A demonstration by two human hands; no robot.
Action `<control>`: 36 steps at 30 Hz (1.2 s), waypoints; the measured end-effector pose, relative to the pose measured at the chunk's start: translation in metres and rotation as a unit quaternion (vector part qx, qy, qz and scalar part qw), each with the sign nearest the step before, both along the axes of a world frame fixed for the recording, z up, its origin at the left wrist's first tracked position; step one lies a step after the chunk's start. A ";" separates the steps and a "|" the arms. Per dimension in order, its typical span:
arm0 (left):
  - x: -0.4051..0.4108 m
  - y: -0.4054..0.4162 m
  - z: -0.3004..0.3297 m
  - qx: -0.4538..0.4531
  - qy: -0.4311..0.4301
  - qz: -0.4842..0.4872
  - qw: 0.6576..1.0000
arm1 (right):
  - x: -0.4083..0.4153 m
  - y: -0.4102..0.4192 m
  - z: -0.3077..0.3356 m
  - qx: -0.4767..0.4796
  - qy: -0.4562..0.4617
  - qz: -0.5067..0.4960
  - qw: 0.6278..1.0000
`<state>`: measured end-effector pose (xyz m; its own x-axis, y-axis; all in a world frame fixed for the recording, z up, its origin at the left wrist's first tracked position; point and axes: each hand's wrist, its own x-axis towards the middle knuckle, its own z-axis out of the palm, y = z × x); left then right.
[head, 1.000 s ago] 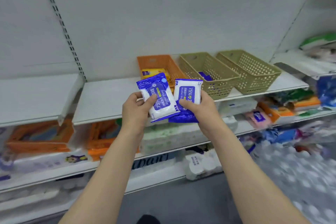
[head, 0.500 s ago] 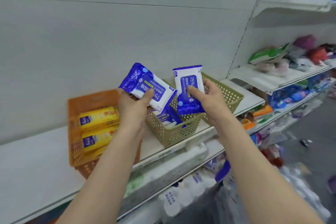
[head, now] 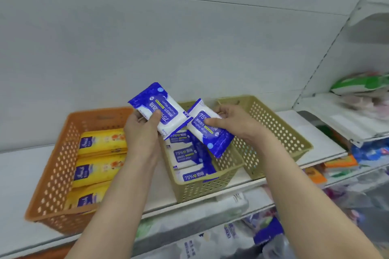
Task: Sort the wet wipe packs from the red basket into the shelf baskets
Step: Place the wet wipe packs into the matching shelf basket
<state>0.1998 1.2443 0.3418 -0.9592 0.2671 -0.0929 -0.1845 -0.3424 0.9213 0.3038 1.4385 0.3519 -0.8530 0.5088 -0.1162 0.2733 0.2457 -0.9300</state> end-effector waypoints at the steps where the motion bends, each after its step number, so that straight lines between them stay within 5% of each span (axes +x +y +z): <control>1: -0.001 0.003 0.000 0.001 -0.003 0.014 1.000 | -0.008 0.007 -0.004 0.009 -0.021 0.024 0.999; 8: -0.015 0.010 -0.010 -0.018 -0.015 0.097 0.995 | -0.066 0.038 -0.015 0.099 -0.111 0.192 0.970; 22: -0.027 0.009 -0.025 0.000 -0.062 0.165 0.984 | -0.140 0.025 -0.042 0.365 -0.120 0.317 0.867; 29: -0.030 0.011 -0.022 -0.038 -0.043 0.130 0.990 | -0.145 0.023 -0.078 0.401 -0.190 0.348 0.826; 31: -0.030 0.011 -0.021 -0.043 -0.036 0.111 0.992 | -0.147 0.026 -0.071 0.360 -0.142 0.304 0.871; 34: -0.032 0.011 -0.022 -0.055 -0.021 0.080 0.995 | -0.142 0.018 -0.039 0.068 -0.034 0.158 0.984; 36: -0.031 0.015 -0.023 -0.066 -0.010 0.056 0.996 | -0.136 0.013 -0.022 -0.088 -0.031 0.176 0.980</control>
